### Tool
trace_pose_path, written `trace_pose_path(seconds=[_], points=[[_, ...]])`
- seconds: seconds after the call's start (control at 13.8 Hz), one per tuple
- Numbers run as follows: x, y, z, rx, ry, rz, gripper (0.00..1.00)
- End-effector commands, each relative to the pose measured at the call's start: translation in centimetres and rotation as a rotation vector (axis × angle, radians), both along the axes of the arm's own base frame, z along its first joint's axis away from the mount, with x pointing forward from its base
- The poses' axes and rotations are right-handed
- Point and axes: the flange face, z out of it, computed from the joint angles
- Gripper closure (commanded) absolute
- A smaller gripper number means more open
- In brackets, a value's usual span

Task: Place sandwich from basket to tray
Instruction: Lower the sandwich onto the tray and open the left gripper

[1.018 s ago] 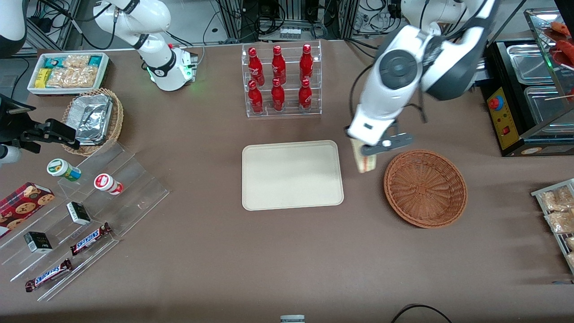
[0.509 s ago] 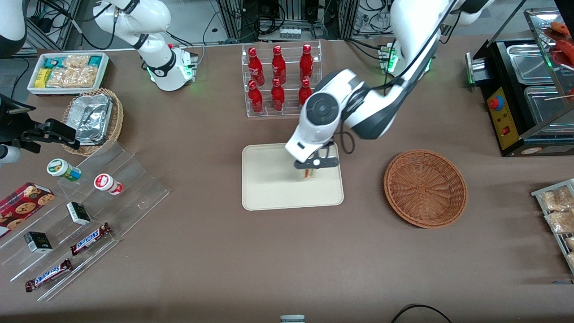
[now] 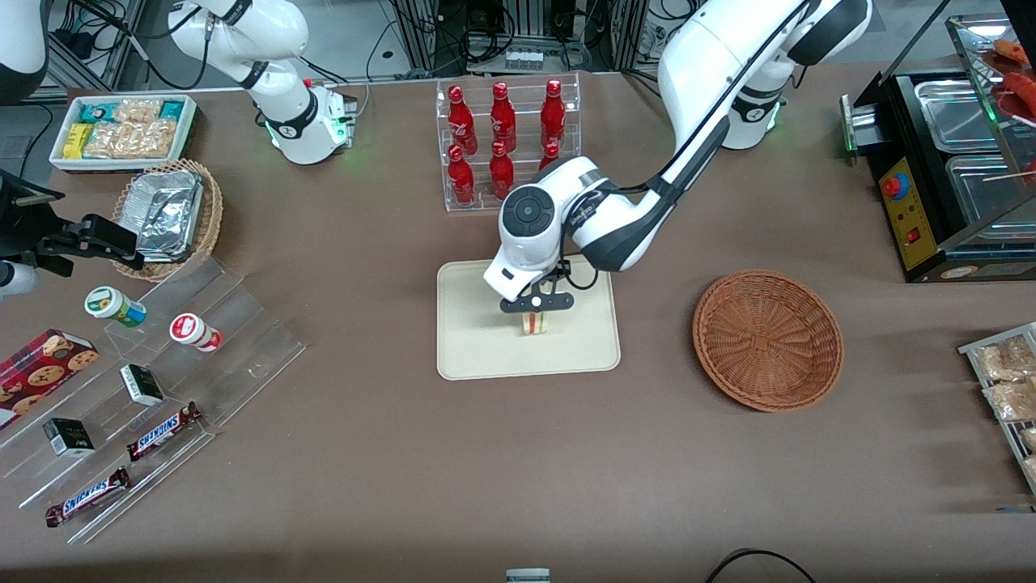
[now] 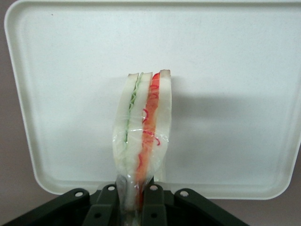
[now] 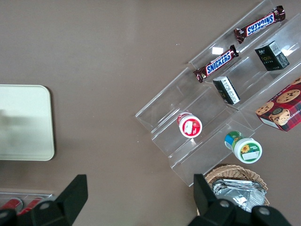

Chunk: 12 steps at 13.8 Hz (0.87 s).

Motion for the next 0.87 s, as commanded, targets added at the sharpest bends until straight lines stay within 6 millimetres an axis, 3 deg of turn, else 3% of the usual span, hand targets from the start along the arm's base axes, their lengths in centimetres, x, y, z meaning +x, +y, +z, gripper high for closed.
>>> trace_pose_path(seconds=[0.0, 0.29, 0.58, 0.73, 0.8], points=[[0.6, -0.8, -0.3, 0.007, -0.04, 0.03, 1.0], [0.8, -1.3, -2.8, 0.025, -0.079, 0.048, 1.0], [0.0, -2.1, -3.2, 0.027, -0.076, 0.031, 0.97], [0.0, -2.1, -3.2, 0.026, -0.075, 0.023, 0.04], [0.0, -2.1, -3.2, 0.028, -0.075, 0.026, 0.01]])
